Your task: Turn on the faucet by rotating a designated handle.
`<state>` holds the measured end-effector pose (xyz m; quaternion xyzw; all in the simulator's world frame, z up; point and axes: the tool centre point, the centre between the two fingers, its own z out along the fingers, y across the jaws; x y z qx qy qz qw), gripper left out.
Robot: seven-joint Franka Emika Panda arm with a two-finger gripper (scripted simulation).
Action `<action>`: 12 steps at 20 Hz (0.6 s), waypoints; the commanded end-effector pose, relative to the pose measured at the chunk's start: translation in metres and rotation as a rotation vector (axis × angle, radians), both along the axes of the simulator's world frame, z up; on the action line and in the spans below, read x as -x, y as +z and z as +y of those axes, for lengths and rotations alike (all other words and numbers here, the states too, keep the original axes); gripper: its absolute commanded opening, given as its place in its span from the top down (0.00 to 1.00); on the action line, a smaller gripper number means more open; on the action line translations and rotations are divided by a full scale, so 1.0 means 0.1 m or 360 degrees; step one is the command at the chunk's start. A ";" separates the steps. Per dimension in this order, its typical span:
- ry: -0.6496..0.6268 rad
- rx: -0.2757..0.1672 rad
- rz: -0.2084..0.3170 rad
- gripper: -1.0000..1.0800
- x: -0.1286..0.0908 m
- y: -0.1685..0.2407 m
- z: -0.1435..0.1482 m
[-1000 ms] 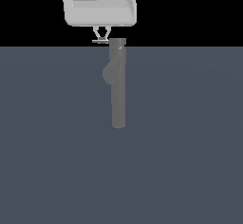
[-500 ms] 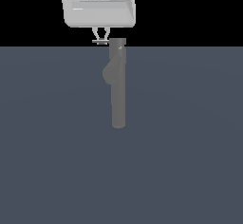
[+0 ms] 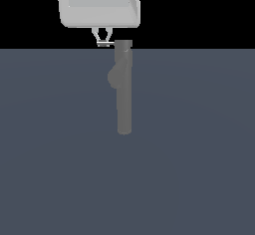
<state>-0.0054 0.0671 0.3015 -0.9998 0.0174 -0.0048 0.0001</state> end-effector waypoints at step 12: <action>0.0006 0.0000 0.0010 1.00 0.36 -0.01 -0.11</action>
